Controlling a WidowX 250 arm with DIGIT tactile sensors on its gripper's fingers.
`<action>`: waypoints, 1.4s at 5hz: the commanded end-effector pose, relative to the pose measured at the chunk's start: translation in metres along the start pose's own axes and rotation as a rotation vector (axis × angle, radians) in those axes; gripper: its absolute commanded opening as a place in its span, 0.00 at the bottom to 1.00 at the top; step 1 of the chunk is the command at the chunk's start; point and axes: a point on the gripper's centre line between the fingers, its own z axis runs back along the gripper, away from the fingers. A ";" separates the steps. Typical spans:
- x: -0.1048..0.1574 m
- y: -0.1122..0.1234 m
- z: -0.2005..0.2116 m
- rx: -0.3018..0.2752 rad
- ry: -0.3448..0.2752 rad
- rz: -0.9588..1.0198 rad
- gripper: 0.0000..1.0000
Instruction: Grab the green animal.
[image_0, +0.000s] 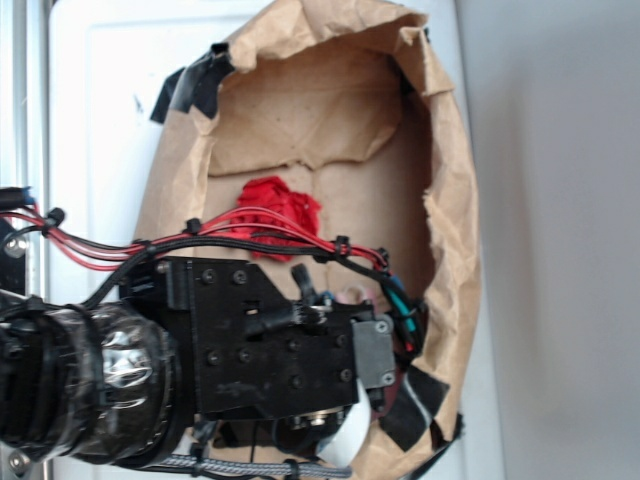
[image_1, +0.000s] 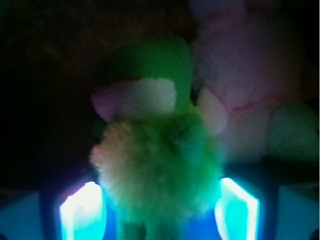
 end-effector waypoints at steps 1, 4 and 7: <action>0.008 -0.029 -0.004 -0.002 -0.029 -0.008 0.00; -0.017 0.026 0.068 0.081 -0.177 0.186 0.00; -0.046 0.035 0.143 0.243 -0.144 0.588 0.00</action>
